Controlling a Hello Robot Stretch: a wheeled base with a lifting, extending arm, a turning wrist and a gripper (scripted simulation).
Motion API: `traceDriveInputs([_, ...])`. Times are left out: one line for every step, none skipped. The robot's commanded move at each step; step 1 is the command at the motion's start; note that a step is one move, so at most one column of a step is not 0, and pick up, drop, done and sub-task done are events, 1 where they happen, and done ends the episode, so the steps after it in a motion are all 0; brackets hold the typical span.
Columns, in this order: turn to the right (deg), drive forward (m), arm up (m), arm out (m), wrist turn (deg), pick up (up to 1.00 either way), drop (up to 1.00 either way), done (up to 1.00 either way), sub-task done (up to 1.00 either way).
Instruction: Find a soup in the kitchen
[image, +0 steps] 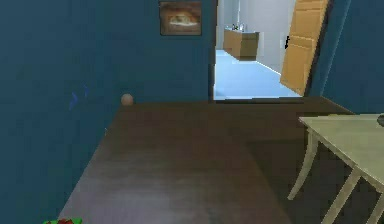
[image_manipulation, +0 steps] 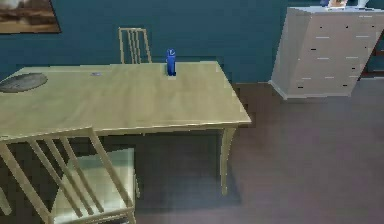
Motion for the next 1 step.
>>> traceDriveInputs([0.0, 0.75, 0.00, 0.00, 0.0, 0.00, 0.00, 0.00, 0.00])
